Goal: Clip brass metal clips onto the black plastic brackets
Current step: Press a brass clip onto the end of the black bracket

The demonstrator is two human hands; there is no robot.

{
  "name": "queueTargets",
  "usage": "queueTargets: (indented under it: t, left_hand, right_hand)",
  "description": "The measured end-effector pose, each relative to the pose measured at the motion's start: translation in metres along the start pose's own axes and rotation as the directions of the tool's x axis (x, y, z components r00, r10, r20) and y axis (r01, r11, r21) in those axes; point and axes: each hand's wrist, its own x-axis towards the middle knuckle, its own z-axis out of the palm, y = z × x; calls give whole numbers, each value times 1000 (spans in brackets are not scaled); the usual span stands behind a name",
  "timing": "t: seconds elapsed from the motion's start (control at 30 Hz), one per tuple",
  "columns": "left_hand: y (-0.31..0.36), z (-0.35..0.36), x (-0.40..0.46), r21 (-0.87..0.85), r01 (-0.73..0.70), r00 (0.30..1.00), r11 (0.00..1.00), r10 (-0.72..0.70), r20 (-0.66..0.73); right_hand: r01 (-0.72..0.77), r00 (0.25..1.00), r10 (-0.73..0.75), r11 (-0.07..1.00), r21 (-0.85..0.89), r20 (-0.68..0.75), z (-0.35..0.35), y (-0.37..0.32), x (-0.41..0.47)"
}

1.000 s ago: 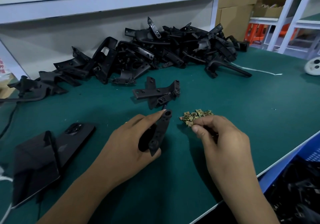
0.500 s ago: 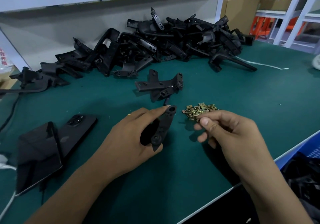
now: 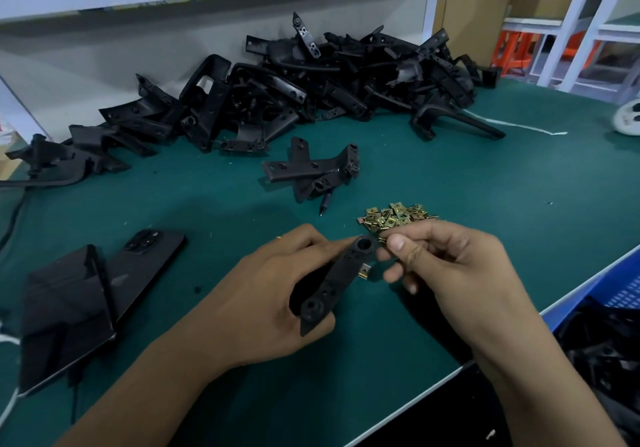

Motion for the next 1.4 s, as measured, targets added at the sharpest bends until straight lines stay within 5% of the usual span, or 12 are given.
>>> queueTargets:
  t: [0.13,0.5,0.7,1.17,1.4]
  left_hand:
    - [-1,0,-3,-17,-20,999,1000,19,-30]
    - [-2,6,2,264,106,988,959,-71,-139]
    - [-4,4,1,245,153,974,957,-104,-203]
    - [-4,5,2,281,123,988,952,-90,-127]
    - [-4,4,1,165,18,998,986,-10,-54]
  right_hand:
    - [11,1000,-11,1000,-2,7,-1,0,0]
    - [55,996,-62,992,111,64,12,-3,-3]
    - [85,996,-88,990,112,21,11,-3,-3]
    - [85,992,-98,985,152,80,6,-1,-4]
    - [-69,983,18,957,281,180,-3,-6,-4]
